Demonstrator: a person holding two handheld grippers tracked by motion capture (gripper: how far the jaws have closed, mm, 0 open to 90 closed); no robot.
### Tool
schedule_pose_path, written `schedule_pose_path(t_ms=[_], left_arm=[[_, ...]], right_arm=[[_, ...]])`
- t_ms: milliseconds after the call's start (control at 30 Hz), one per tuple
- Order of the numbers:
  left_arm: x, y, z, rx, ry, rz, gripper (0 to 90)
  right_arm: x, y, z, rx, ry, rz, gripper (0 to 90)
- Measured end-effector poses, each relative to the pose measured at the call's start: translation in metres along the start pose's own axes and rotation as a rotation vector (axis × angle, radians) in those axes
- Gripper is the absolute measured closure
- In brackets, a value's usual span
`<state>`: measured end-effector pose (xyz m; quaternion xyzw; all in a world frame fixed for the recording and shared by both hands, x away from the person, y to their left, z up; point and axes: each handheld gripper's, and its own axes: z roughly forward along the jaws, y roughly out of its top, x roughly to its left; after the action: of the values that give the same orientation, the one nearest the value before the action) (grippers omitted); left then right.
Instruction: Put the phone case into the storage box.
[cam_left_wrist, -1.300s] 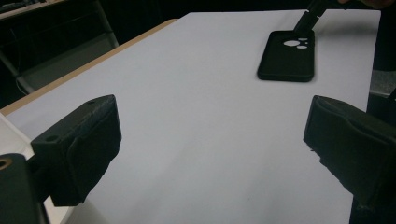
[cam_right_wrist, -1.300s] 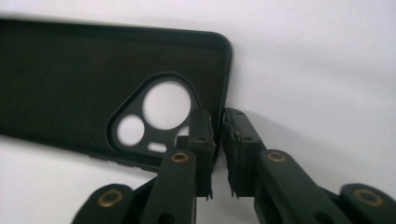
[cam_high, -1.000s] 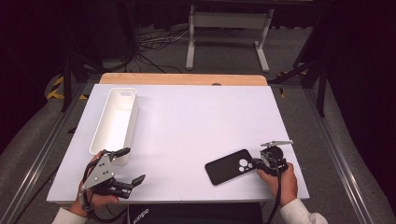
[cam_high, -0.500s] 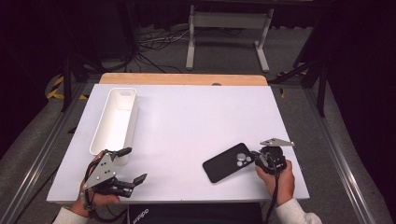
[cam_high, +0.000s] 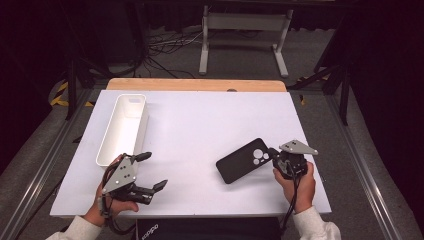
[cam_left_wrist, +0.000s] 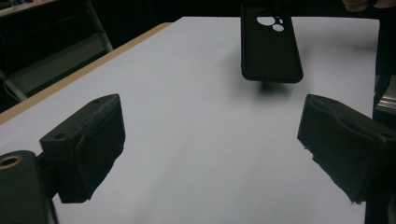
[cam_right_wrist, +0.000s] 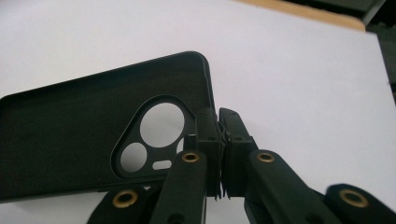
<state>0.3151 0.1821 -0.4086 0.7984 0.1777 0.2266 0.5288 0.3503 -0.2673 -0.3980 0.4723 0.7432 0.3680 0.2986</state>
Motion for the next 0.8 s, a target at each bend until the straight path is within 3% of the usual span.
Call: schedule_pose_path(t_ms=[200,400,633,800], left_arm=[[-0.004,0.017,0.019,-0.009,0.009,0.016,10.8],[-0.001,0.036,0.045,-0.010,0.008,0.021,11.7],[0.004,0.054,0.058,-0.035,0.017,0.022,11.7],[0.011,0.067,0.070,-0.035,0.027,0.000,13.0]], right_arm=[[0.002,0.013,-0.001,-0.069,0.002,-0.015,88.5],[0.009,0.032,-0.003,-0.131,-0.009,-0.101,88.5],[0.024,0.050,0.002,-0.166,-0.004,-0.186,88.5],[0.034,0.062,0.004,-0.198,0.018,-0.228,88.5]])
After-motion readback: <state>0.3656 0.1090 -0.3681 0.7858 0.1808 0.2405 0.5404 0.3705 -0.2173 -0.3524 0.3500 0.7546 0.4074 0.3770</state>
